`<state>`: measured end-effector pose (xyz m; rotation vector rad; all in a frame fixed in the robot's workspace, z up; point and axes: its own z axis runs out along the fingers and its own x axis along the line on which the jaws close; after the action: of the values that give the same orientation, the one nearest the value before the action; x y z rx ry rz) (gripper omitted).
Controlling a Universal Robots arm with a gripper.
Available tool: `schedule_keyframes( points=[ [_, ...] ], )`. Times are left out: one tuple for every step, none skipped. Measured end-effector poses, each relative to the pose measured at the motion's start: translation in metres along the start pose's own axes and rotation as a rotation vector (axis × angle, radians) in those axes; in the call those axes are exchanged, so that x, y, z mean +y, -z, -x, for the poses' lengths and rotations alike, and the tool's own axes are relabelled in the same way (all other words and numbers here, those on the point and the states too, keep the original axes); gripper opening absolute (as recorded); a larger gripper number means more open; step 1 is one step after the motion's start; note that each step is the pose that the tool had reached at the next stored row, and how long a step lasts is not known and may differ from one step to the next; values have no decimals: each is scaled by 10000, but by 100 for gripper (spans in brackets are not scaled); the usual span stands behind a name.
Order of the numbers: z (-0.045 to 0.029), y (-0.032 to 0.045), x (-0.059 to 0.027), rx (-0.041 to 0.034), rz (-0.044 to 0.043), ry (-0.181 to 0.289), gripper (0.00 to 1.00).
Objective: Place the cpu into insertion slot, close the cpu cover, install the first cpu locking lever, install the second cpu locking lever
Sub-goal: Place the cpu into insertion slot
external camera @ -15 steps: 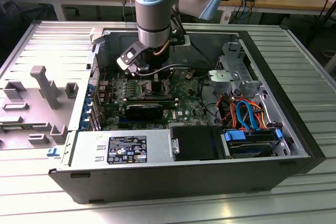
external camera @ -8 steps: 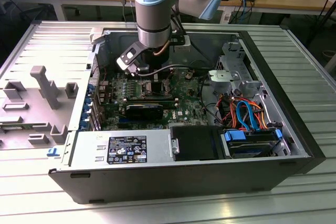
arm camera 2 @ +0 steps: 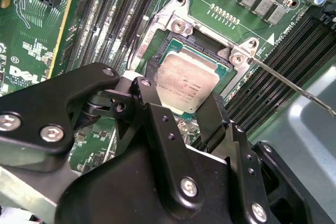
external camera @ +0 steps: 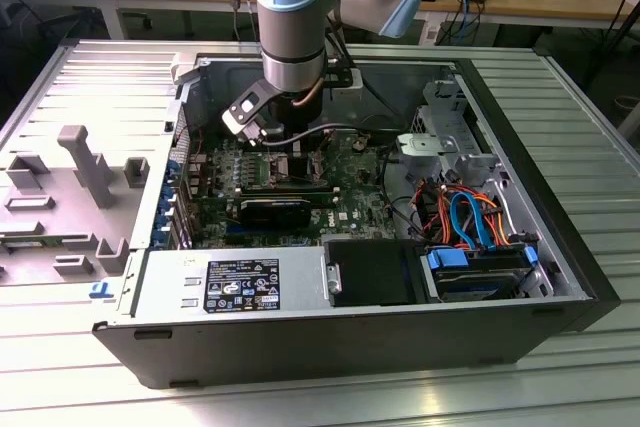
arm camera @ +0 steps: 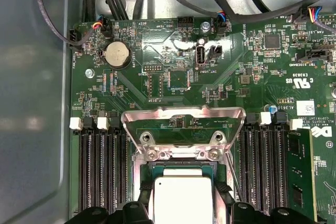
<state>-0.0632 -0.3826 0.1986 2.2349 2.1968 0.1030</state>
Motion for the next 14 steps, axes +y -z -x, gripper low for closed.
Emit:
schedule_keyframes(
  points=[
    [0, 0, 0, 0, 0, 0, 54],
    [-2, -4, 1, 14, 4, -1, 54],
    [-2, -5, 1, 10, 6, 0, 61],
    [0, -2, 0, 2, 2, -1, 61],
    [0, -2, 0, 1, 1, 0, 61],
    [0, -2, 0, 2, 1, 0, 61],
    [0, -2, 0, 2, 1, 0, 61],
    [0, -2, 0, 1, 0, 0, 61],
    [0, -1, 0, 29, -1, -2, 61],
    [0, -1, 0, 92, -4, -5, 61],
    [0, 0, 0, 107, -5, -6, 61],
    [0, -1, 0, 109, -4, -7, 61],
    [0, -1, 0, 109, -4, -6, 61],
    [0, -1, 0, 109, -4, -6, 61]
  ],
)
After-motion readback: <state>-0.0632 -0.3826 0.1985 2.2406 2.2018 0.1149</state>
